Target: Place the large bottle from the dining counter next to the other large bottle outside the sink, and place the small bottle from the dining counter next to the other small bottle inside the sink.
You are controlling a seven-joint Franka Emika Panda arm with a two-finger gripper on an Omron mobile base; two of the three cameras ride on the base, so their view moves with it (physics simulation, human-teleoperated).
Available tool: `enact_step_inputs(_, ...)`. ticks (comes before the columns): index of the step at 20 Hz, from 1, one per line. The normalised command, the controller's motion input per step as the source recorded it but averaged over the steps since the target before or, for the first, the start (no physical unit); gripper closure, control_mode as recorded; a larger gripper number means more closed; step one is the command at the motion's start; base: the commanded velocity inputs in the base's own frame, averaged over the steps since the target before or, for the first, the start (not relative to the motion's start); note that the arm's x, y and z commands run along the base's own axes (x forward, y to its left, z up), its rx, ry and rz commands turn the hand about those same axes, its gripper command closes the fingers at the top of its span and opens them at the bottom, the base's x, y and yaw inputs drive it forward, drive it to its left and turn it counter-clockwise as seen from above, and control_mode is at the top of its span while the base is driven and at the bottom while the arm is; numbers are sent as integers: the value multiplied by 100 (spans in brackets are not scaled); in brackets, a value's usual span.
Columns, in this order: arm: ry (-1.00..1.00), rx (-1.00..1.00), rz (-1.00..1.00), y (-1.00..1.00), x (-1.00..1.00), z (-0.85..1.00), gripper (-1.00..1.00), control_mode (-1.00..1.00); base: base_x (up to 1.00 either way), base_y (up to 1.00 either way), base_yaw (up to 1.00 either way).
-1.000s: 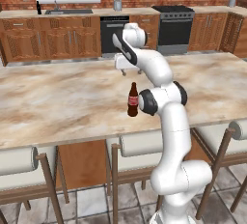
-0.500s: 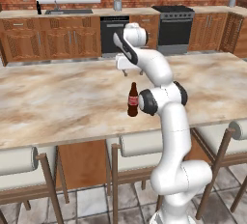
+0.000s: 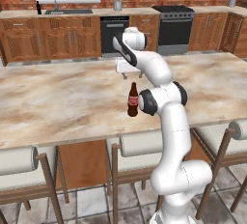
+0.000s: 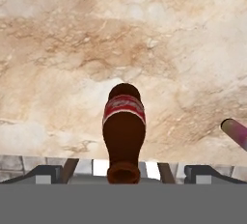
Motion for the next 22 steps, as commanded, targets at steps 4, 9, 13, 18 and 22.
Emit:
enact_step_inputs(4, -4, 0, 0, 0, 0, -18, -100, -100, 0, 0, 0)
enact_step_inputs(9, -1, 0, 0, 0, 0, -18, -100, -100, 0, 0, 0)
enact_step_inputs(13, -1, 0, 0, 0, 0, -16, -100, -100, 0, 0, 0)
enact_step_inputs(18, -1, 0, 0, 0, 0, -13, -100, -100, 0, 0, 0)
enact_step_inputs(22, 0, 0, 0, 0, -3, -14, -100, -100, 0, 0, 0)
